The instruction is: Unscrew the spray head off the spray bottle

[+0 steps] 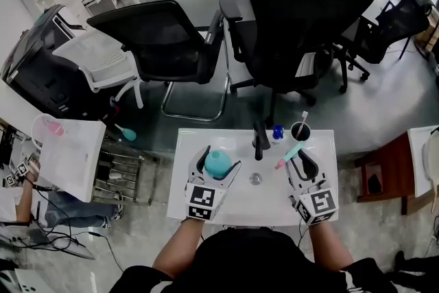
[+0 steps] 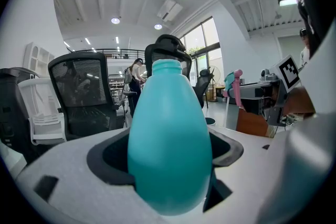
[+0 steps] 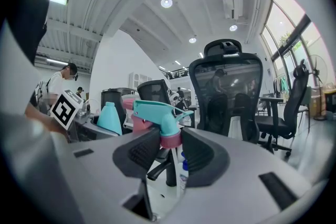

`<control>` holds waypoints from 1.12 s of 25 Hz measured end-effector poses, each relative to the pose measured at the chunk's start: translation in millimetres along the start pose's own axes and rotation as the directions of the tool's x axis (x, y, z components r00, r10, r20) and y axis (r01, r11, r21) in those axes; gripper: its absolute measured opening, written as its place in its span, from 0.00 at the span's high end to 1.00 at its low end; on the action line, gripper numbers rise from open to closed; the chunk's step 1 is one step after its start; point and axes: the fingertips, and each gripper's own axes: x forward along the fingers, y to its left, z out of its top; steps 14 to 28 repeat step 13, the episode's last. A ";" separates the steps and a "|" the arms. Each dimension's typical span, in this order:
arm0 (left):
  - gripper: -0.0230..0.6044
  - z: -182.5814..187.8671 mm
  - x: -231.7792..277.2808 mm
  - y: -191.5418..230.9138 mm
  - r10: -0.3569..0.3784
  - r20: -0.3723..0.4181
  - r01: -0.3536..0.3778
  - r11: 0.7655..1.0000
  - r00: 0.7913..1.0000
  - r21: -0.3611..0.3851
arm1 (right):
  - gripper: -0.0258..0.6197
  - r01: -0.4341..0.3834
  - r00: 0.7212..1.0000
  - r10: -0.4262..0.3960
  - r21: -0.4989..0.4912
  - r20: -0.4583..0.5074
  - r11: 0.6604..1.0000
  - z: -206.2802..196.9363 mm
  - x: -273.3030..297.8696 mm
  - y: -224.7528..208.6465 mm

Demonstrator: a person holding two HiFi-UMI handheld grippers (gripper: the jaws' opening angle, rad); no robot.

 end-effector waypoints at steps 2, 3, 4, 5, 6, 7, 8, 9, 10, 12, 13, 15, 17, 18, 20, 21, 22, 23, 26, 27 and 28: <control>0.32 -0.5 0.4 -0.5 -0.003 -0.001 0.003 1.000 1.000 -0.001 | 0.75 0.000 1.000 0.000 -0.001 0.001 1.000 -0.2 1.1 -0.8; 0.32 -0.5 0.4 -0.9 -0.005 -0.001 0.005 1.000 1.000 -0.003 | 0.75 0.001 1.000 -0.001 0.000 0.002 1.000 -0.1 1.4 -1.2; 0.32 -0.3 0.4 -1.4 -0.008 -0.001 0.008 1.000 1.000 -0.004 | 0.75 0.003 1.000 -0.003 0.002 0.003 1.000 0.3 1.6 -1.7; 0.32 -0.2 0.3 -1.9 -0.010 -0.001 0.010 1.000 1.000 -0.004 | 0.75 0.005 1.000 -0.005 0.004 0.004 1.000 0.7 1.6 -2.0; 0.32 -0.5 0.2 -2.4 -0.012 -0.002 0.012 1.000 1.000 -0.005 | 0.75 0.007 1.000 -0.007 0.005 0.005 1.000 1.0 1.6 -2.3; 0.32 -1.2 0.1 -2.9 -0.014 -0.003 0.014 1.000 1.000 -0.005 | 0.75 0.008 1.000 -0.008 0.006 0.005 1.000 0.9 1.7 -2.5; 0.32 -2.2 0.1 -3.5 -0.015 -0.005 0.015 1.000 1.000 -0.005 | 0.75 0.008 1.000 -0.008 0.007 0.005 1.000 0.6 1.7 -2.6; 0.32 -3.1 0.0 -4.1 -0.016 -0.007 0.016 1.000 1.000 -0.006 | 0.75 0.008 1.000 -0.008 0.009 0.006 1.000 0.3 1.7 -2.6; 0.32 -3.7 0.1 -4.9 -0.017 -0.008 0.017 1.000 1.000 -0.007 | 0.75 0.008 1.000 -0.008 0.010 0.007 1.000 0.2 1.7 -2.5; 0.32 -4.2 0.4 -6.3 -0.021 -0.009 0.021 1.000 1.000 -0.008 | 0.75 0.007 1.000 -0.007 0.012 0.008 1.000 0.4 1.6 -2.5; 0.32 -4.3 0.7 -7.0 -0.023 -0.010 0.023 1.000 1.000 -0.008 | 0.75 0.007 1.000 -0.007 0.013 0.009 1.000 0.6 1.5 -2.5; 0.32 -4.3 0.7 -7.0 -0.023 -0.010 0.023 1.000 1.000 -0.008 | 0.75 0.007 1.000 -0.007 0.013 0.009 1.000 0.6 1.5 -2.5; 0.32 -4.3 0.7 -7.0 -0.023 -0.010 0.023 1.000 1.000 -0.008 | 0.75 0.007 1.000 -0.007 0.013 0.009 1.000 0.6 1.5 -2.5; 0.32 -4.3 0.7 -7.0 -0.023 -0.010 0.023 1.000 1.000 -0.008 | 0.75 0.007 1.000 -0.007 0.013 0.009 1.000 0.6 1.5 -2.5; 0.32 -4.3 0.7 -7.0 -0.023 -0.010 0.023 1.000 1.000 -0.008 | 0.75 0.007 1.000 -0.007 0.013 0.009 1.000 0.6 1.5 -2.5; 0.32 -4.3 0.7 -7.0 -0.023 -0.010 0.023 1.000 1.000 -0.008 | 0.75 0.007 1.000 -0.007 0.013 0.009 1.000 0.6 1.5 -2.5; 0.32 -4.3 0.7 -7.0 -0.023 -0.010 0.023 1.000 1.000 -0.008 | 0.75 0.007 1.000 -0.007 0.013 0.009 1.000 0.6 1.5 -2.5; 0.32 -4.3 0.7 -7.0 -0.023 -0.010 0.023 1.000 1.000 -0.008 | 0.75 0.007 1.000 -0.007 0.013 0.009 1.000 0.6 1.5 -2.5; 0.32 -4.3 0.7 -7.0 -0.023 -0.010 0.023 1.000 1.000 -0.008 | 0.75 0.007 1.000 -0.007 0.013 0.009 1.000 0.6 1.5 -2.5; 0.32 -4.3 0.7 -7.0 -0.023 -0.010 0.023 1.000 1.000 -0.008 | 0.75 0.007 1.000 -0.007 0.013 0.009 1.000 0.6 1.5 -2.5; 0.32 -4.3 0.7 -7.0 -0.023 -0.010 0.023 1.000 1.000 -0.008 | 0.75 0.007 1.000 -0.007 0.013 0.009 1.000 0.6 1.5 -2.5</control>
